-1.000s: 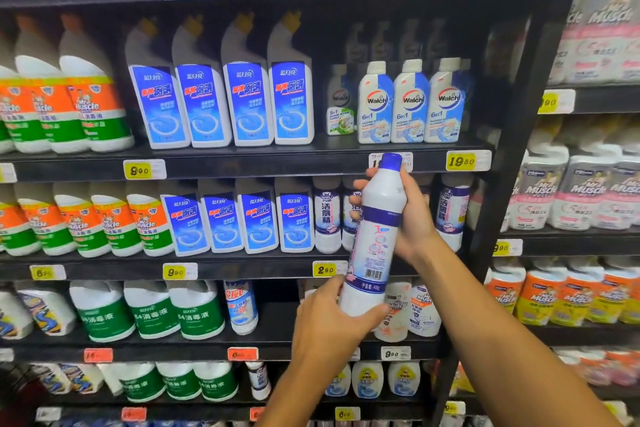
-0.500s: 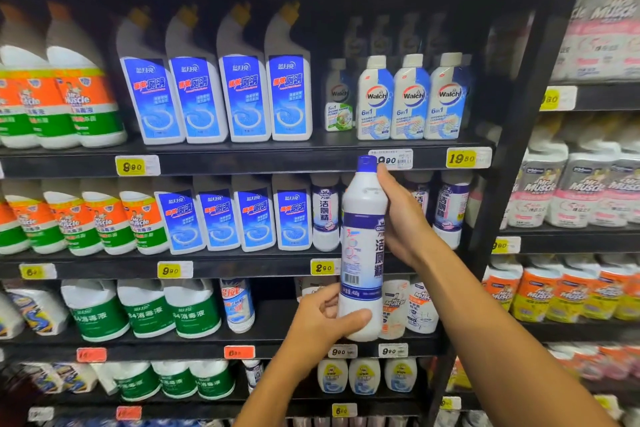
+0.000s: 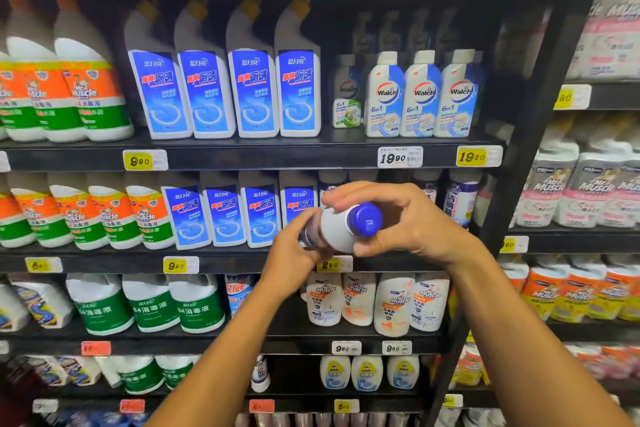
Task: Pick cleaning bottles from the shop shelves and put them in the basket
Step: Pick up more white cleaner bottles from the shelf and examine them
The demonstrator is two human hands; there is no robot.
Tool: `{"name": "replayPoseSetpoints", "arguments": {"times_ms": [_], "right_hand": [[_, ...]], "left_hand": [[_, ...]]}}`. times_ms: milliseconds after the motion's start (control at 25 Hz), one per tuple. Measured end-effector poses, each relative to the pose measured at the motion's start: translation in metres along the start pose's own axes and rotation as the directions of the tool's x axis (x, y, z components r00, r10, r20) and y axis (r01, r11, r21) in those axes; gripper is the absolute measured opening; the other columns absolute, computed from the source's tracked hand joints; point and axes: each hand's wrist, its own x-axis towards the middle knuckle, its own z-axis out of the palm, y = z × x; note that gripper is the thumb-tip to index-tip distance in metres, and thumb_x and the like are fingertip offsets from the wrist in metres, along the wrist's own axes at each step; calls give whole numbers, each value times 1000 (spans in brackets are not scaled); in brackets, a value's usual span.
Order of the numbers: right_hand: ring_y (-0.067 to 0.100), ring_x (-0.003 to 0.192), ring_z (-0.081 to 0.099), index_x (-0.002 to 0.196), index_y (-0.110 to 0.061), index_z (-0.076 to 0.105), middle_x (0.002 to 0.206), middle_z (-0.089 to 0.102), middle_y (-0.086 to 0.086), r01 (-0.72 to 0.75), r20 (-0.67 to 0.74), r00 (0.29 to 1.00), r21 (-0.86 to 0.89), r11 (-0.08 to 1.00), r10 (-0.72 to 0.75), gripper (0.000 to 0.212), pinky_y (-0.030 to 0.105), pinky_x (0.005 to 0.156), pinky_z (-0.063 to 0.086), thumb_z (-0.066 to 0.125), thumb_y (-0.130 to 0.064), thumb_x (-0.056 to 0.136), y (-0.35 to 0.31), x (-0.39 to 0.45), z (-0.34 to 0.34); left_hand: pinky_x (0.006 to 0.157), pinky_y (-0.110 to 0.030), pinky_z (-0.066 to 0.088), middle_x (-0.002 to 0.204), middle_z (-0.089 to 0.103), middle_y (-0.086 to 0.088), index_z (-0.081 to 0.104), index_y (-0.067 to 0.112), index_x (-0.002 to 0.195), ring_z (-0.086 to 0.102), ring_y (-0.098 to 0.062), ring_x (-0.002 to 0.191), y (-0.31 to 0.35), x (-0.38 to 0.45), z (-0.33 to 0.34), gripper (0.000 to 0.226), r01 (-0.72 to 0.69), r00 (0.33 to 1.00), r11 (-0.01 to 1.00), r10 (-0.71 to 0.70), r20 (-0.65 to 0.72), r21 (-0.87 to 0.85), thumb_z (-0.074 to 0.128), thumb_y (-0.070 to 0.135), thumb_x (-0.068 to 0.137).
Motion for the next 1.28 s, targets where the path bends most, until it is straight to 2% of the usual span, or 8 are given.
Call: {"name": "replayPoseSetpoints", "arguments": {"times_ms": [120, 320, 440, 640, 760, 920, 1120, 1280], "right_hand": [[26, 125, 59, 111, -11, 69, 124, 68, 1, 68, 16, 998, -10, 998, -68, 50, 34, 101, 49, 81, 11, 67, -3, 6, 10], [19, 122, 61, 106, -10, 72, 120, 70, -3, 105, -2, 994, -10, 994, -105, 47, 30, 99, 48, 80, 12, 65, -4, 12, 16], [14, 108, 66, 108, -13, 71, 113, 74, -4, 79, -184, 981, 48, 996, -69, 44, 27, 90, 52, 78, 4, 68, -3, 22, 13], [5, 74, 67, 88, -21, 76, 83, 75, -6, -101, -382, 915, 87, 991, 127, 10, 18, 61, 52, 74, -29, 82, 0, 53, 8], [13, 65, 65, 76, -23, 75, 74, 72, 1, -319, -439, 827, 148, 936, 351, 30, 26, 65, 51, 70, -53, 78, 16, 65, 7], [28, 79, 61, 80, -21, 63, 79, 64, 10, -483, -385, 642, 468, 740, 663, 28, 47, 92, 51, 66, -49, 84, 47, 64, 12], [23, 51, 63, 79, -6, 59, 66, 64, 14, -508, -222, 537, 685, 522, 814, 33, 27, 48, 54, 55, -36, 91, 56, 59, 30], [23, 48, 66, 62, -6, 68, 61, 66, 13, -486, -228, 550, 695, 530, 803, 44, 27, 46, 54, 55, -35, 92, 60, 56, 39]], "left_hand": [[74, -5, 48, 106, 65, 33, 56, 61, 108, 61, 8, 102, 13, 19, -13, 72, -126, 991, 990, 128, -26, 66, 78, 0, 78], [84, -19, 53, 117, 66, 9, 61, 30, 120, 63, -14, 110, 15, 29, -25, 64, -161, 987, 987, 161, -2, 18, 76, -10, 72], [83, -18, 51, 106, 71, 13, 64, 40, 107, 66, -14, 106, 19, 19, -37, 62, -17, 978, 999, 7, 207, 49, 87, 1, 63], [94, -32, 54, 119, 72, -3, 69, 29, 111, 68, -19, 110, 43, -19, -41, 57, 267, 737, 954, -108, 667, -140, 86, 9, 61], [90, -34, 53, 112, 73, -5, 66, 12, 115, 69, -18, 103, 61, -40, -36, 71, 408, 698, 853, -62, 713, -326, 95, 29, 52], [61, -40, 61, 94, 76, -10, 80, 15, 94, 74, -25, 80, 82, -45, -36, 69, 619, 700, 600, -129, 702, -507, 98, 48, 37], [49, -34, 60, 92, 72, -21, 73, 14, 104, 72, -32, 66, 90, -41, -40, 74, 705, 643, 560, -245, 725, -436, 88, 57, 46], [55, -36, 62, 95, 73, -21, 78, 16, 101, 73, -34, 71, 78, -44, -46, 75, 702, 627, 569, -207, 751, -429, 93, 58, 41]]}}
